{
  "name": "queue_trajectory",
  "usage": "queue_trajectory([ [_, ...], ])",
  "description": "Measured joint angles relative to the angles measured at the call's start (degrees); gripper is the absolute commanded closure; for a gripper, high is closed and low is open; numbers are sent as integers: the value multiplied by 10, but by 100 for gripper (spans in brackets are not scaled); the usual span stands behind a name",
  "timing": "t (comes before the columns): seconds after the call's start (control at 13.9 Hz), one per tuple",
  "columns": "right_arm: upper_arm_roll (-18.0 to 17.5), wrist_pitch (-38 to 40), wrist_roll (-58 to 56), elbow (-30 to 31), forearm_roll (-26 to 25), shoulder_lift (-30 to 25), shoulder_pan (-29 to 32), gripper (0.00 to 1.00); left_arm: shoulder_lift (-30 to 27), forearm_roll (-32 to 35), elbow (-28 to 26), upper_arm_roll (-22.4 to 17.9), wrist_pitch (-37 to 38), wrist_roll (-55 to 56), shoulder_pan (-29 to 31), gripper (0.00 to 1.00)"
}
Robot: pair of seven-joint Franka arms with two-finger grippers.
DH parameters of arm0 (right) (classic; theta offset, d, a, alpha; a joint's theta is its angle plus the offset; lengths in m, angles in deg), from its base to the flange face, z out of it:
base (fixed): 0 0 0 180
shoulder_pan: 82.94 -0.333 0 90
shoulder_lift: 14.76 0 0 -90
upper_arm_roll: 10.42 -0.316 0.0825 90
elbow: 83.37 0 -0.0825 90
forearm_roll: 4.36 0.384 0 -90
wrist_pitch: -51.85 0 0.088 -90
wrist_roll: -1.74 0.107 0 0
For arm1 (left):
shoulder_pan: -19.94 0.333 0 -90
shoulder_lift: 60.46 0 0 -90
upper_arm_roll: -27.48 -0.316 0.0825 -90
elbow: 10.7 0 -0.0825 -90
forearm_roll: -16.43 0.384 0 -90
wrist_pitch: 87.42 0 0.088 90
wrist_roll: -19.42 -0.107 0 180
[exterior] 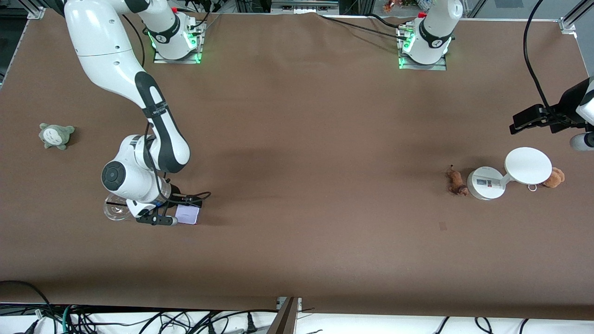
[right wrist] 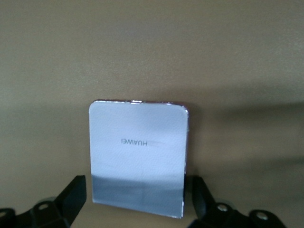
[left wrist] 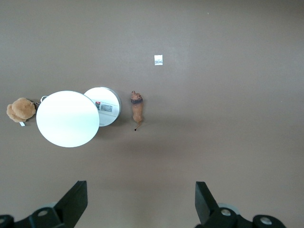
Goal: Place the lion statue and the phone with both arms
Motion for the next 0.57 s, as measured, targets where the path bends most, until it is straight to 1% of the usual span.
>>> queue_trajectory([
  [0.14,2,31,-1,-1,0,-16,0,0,0,0,0,0,0,0,0,0],
  [0.29,13,76,-1,-1,0,-47,0,0,0,0,0,0,0,0,0,0],
  [0.57,54,158,-27,-1,0,-120,2,0,0,0,0,0,0,0,0,0],
])
